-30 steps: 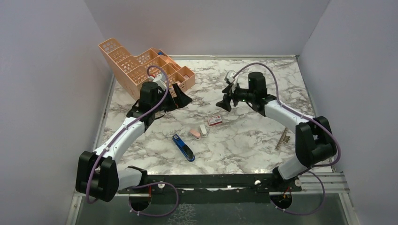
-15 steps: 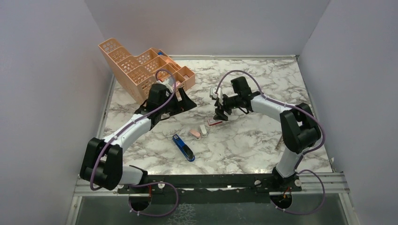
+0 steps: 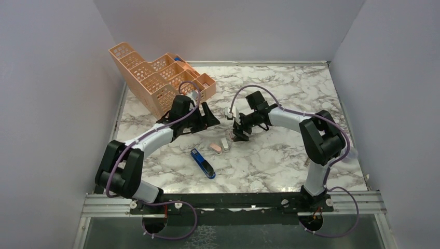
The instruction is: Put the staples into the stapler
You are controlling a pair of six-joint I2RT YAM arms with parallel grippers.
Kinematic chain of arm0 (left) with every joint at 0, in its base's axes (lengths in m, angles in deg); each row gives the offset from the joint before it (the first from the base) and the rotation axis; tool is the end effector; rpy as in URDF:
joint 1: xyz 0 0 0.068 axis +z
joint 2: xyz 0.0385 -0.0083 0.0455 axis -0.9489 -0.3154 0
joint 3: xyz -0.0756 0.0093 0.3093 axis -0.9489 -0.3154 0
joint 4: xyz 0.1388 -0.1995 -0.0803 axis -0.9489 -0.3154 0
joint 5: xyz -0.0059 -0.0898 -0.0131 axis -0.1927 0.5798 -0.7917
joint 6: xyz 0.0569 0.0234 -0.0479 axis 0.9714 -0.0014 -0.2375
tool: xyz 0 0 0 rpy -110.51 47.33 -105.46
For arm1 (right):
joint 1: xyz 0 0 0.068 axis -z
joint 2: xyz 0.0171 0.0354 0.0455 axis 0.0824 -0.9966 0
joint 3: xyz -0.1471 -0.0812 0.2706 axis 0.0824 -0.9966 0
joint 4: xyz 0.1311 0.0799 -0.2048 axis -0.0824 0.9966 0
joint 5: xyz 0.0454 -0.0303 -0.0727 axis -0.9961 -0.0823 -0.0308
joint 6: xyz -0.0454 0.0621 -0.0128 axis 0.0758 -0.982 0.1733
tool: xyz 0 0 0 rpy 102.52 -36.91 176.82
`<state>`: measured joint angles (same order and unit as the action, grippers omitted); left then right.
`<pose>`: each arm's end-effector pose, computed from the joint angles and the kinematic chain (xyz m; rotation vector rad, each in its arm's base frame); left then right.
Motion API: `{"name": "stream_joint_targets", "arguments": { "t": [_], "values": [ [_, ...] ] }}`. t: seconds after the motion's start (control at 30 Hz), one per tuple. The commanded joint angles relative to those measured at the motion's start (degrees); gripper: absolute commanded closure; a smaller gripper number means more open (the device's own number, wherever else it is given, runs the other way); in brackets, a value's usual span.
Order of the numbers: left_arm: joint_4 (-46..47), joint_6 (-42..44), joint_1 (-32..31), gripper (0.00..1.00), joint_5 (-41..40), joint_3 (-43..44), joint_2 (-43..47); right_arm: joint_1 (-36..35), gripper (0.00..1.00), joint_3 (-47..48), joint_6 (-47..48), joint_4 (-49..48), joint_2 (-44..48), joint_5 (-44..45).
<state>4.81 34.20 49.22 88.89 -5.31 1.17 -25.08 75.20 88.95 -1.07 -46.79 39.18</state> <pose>0.2830 -0.1433 0.2434 -0.1790 2.3594 -1.0092 0.3210 0.2341 0.1893 -1.7166 1.6789 0.7611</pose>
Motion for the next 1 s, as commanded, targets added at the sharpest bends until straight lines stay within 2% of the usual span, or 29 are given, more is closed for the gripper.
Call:
{"name": "stream_joint_targets", "arguments": {
  "t": [0.0,0.23,0.43,0.57,0.6,0.73,0.97],
  "values": [
    [1.2,-0.4,-0.4,0.19,0.0,1.8,-2.0,-1.5,0.28,1.4,1.3,0.7,-1.3,2.6],
    [1.3,0.0,-0.7,0.19,0.8,3.1,-4.3,-1.6,0.33,2.5,2.0,3.1,-2.5,5.5],
    [1.3,0.4,-1.0,0.2,1.1,3.9,-5.7,-1.5,0.28,1.8,-0.4,1.3,-2.2,10.2],
    [1.3,0.4,-1.1,0.2,1.2,4.5,-6.6,-1.5,0.28,1.7,-1.5,1.4,-2.1,11.6],
    [1.3,0.4,-1.2,0.2,1.4,4.6,-6.8,-1.5,0.3,1.7,-1.5,1.6,-2.1,11.7],
    [1.5,0.2,-1.7,0.21,1.8,5.1,-7.7,-1.5,0.48,2.5,-1.3,3.7,-2.6,10.7],
    [4.0,-1.4,-2.5,0.23,2.5,6.0,-10.3,-1.0,0.52,2.2,-7.3,-0.1,-3.2,12.6]
  ]
}}
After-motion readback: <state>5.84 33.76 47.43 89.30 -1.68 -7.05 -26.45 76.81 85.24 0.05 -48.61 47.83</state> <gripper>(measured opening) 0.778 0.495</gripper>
